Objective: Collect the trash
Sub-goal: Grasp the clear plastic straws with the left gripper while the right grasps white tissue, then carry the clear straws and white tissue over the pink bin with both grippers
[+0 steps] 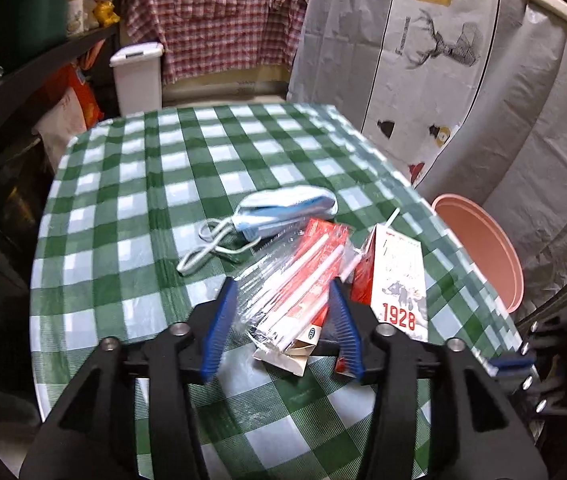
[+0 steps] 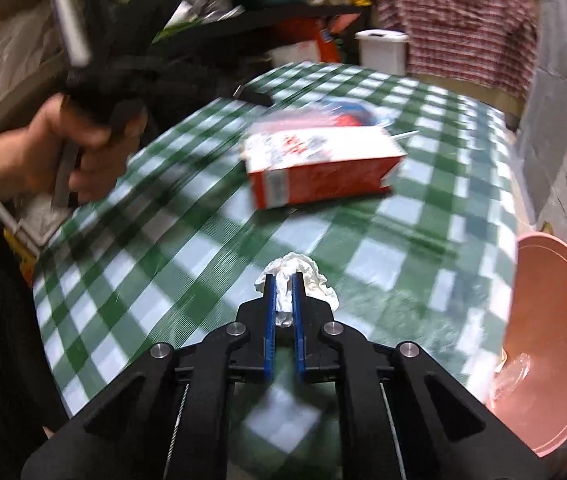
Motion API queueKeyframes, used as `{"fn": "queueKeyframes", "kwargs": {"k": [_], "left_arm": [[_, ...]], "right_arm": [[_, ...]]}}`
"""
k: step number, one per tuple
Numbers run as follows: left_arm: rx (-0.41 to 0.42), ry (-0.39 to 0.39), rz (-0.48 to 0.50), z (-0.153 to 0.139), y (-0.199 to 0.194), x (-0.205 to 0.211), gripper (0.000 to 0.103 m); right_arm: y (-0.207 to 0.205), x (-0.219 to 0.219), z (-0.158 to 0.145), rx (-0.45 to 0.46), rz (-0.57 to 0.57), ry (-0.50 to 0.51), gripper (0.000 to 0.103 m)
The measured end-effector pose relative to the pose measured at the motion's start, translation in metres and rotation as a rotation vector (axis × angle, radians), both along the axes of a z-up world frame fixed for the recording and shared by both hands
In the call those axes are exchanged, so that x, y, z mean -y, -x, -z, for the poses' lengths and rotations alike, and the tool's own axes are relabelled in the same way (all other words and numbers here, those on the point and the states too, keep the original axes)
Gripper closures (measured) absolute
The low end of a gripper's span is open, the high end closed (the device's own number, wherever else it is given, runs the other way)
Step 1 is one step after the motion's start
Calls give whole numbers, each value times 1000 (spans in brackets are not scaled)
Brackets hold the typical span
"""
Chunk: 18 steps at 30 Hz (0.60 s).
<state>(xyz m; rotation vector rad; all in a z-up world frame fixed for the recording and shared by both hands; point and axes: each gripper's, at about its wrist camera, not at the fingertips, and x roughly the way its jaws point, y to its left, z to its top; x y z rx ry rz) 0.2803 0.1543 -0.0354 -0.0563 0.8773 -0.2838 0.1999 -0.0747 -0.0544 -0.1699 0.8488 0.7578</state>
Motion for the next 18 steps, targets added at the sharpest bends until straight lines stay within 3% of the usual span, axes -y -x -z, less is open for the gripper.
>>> {"fn": "queueKeyframes", "kwargs": {"k": [6, 13, 18], "left_arm": [[-31, -57, 36, 11, -8, 18, 54], [-24, -107, 51, 8, 1, 23, 93], [5, -119, 26, -4, 10, 19, 98]], "right_arm": [[-20, 18, -3, 12, 130, -25, 94], [-27, 30, -8, 18, 187, -55, 94], [-24, 34, -18, 50, 207, -71, 94]]}}
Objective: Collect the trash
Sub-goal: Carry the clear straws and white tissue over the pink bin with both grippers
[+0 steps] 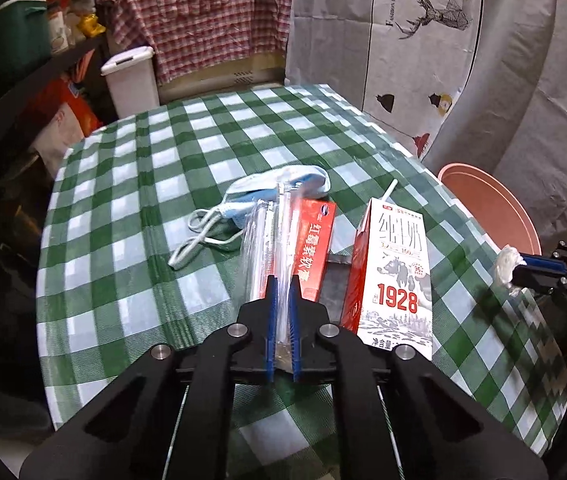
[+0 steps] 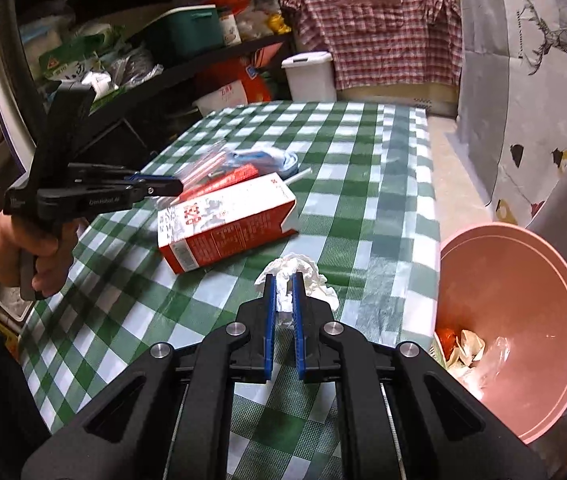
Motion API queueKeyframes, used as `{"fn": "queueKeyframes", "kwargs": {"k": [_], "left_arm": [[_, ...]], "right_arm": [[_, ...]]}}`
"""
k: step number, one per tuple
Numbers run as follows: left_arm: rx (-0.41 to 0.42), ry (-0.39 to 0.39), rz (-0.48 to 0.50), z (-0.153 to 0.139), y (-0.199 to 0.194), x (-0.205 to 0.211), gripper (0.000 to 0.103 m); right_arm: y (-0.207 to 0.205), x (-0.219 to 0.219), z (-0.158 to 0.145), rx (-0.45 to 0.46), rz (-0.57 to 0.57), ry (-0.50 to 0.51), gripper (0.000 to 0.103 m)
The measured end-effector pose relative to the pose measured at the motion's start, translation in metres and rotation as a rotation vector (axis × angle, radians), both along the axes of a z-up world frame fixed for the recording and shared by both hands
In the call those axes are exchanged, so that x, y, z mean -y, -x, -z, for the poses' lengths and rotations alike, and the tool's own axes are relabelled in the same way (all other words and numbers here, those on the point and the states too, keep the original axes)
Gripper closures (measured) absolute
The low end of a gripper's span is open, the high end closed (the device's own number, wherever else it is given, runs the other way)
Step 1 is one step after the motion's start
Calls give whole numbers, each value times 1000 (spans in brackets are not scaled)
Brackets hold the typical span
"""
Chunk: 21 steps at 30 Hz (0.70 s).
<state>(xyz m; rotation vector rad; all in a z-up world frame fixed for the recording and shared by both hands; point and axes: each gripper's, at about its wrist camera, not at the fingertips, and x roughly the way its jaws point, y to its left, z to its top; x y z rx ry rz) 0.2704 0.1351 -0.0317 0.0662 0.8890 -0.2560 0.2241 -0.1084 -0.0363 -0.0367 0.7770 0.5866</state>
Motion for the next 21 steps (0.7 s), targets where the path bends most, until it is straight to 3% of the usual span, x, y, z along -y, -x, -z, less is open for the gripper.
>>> {"fn": "queueKeyframes", "kwargs": {"k": [9, 21], "left_arm": [[64, -3, -69, -24, 16, 7, 98], [125, -11, -90, -48, 48, 27, 98]], "right_arm": [[2, 24, -16, 38, 92, -33, 94], [12, 51, -35, 87, 178, -71, 94]]}}
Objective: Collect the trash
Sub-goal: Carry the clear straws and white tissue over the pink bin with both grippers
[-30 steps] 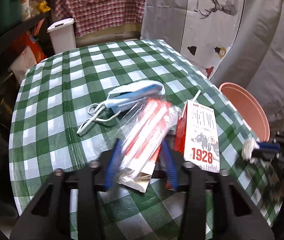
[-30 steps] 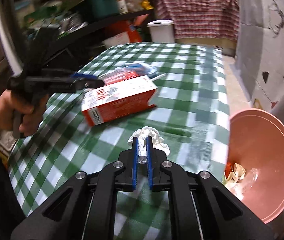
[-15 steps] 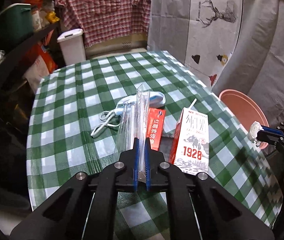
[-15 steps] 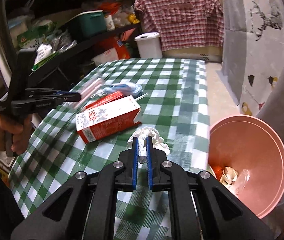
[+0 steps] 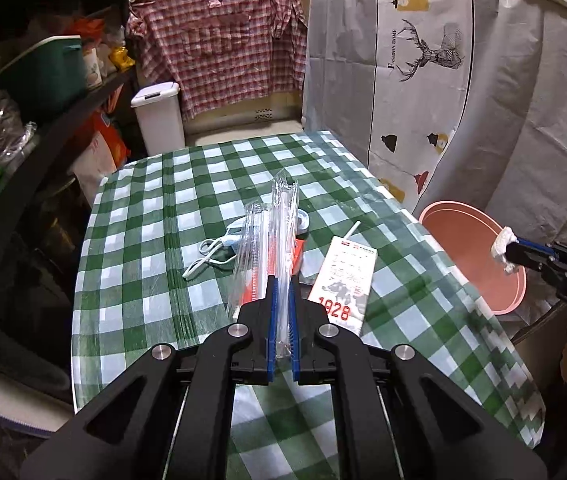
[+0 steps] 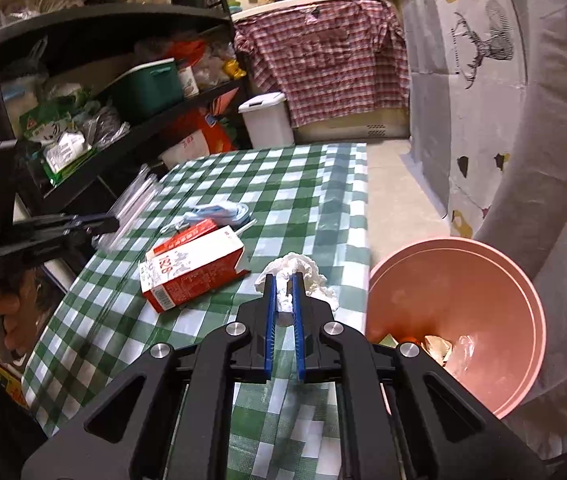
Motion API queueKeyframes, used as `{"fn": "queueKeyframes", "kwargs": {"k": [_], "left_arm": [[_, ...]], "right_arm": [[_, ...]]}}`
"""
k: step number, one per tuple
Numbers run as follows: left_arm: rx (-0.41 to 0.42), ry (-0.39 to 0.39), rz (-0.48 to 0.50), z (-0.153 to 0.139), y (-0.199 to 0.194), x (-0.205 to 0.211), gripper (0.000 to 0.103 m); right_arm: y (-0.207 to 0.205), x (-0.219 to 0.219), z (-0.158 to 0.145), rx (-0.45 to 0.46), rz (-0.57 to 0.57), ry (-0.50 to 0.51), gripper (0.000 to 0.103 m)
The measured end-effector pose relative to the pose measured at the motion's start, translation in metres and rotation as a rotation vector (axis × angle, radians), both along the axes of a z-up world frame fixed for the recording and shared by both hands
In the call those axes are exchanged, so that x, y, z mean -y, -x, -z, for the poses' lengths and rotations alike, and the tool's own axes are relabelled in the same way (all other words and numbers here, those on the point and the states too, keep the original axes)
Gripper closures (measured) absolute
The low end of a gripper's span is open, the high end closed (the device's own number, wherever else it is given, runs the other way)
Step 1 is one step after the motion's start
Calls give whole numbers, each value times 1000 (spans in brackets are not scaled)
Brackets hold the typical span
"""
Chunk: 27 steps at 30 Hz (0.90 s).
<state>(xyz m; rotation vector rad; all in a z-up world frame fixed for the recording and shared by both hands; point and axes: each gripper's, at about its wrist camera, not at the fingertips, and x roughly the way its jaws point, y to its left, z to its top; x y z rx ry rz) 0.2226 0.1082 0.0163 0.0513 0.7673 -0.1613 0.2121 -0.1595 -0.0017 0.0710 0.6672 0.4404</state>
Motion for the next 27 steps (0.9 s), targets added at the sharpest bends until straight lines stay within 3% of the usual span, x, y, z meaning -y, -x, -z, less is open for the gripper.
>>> {"fn": "queueKeyframes", "kwargs": {"k": [13, 27], "left_arm": [[39, 93, -48, -6, 20, 33, 98], [57, 99, -28, 5, 23, 73, 98]], "right_arm": [[-2, 32, -14, 32, 118, -31, 94], [-4, 43, -21, 49, 191, 6, 94]]}}
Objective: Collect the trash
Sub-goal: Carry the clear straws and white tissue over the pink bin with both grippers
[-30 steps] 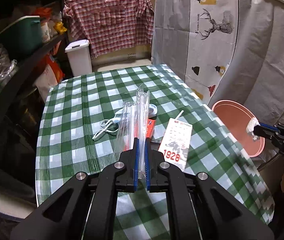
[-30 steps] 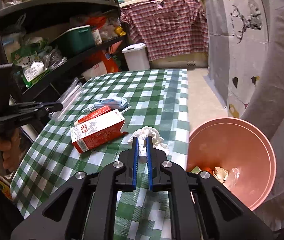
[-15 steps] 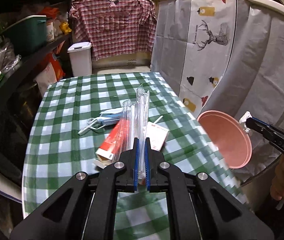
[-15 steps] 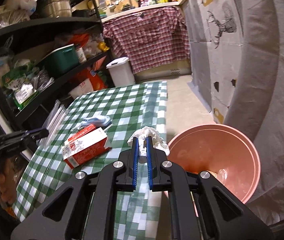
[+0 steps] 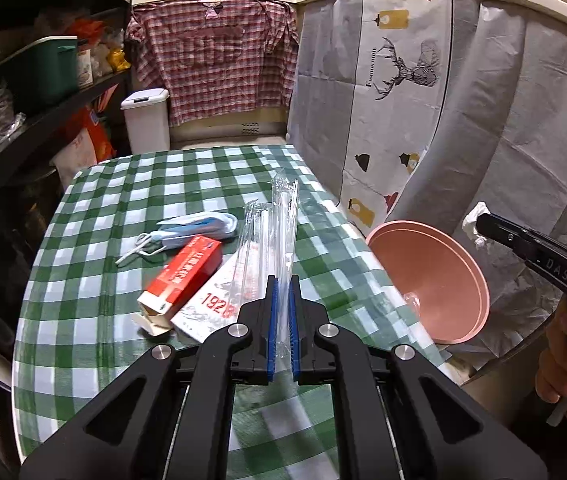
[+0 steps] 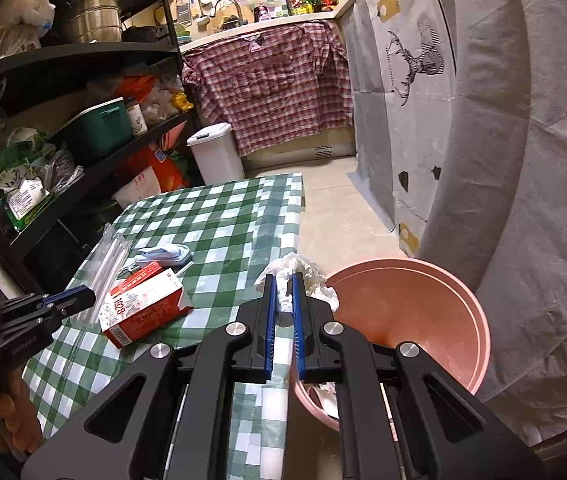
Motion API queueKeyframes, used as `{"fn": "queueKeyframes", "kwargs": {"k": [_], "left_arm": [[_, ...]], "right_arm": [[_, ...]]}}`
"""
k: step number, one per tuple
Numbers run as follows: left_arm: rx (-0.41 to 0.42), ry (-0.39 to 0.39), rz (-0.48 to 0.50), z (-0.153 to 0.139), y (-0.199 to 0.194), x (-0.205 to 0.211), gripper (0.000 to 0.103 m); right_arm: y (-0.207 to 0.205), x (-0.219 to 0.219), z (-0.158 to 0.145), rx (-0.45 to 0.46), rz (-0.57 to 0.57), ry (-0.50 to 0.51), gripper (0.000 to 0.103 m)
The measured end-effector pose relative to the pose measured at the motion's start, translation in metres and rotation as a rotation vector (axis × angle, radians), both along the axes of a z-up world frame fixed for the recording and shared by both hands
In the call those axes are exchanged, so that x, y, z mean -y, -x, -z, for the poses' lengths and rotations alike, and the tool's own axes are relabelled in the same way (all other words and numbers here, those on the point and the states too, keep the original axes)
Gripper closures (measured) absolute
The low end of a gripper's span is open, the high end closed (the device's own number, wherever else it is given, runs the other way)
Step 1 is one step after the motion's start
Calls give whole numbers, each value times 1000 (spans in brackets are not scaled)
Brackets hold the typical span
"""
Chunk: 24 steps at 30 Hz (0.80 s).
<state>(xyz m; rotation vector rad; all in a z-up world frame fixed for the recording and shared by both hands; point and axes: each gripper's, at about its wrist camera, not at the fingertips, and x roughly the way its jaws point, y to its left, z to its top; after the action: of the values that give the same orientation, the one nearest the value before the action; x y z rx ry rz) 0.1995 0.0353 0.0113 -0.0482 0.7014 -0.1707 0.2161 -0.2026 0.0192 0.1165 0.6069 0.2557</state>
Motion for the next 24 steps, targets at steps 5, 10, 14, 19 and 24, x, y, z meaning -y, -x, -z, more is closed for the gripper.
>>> {"fn": "queueKeyframes", "kwargs": {"k": [5, 10, 14, 19, 24], "left_arm": [[11, -22, 37, 0, 0, 18, 98], [0, -10, 46, 1, -2, 33, 98], [23, -27, 62, 1, -2, 54, 98], [18, -16, 84, 8, -7, 87, 98], [16, 7, 97, 8, -14, 112, 98]], "right_arm": [[-5, 8, -1, -9, 19, -11, 94], [-9, 22, -5, -8, 45, -42, 94], [-12, 37, -11, 6, 85, -49, 94], [-16, 57, -15, 4, 123, -56, 94], [-20, 77, -18, 4, 153, -78, 94]]}}
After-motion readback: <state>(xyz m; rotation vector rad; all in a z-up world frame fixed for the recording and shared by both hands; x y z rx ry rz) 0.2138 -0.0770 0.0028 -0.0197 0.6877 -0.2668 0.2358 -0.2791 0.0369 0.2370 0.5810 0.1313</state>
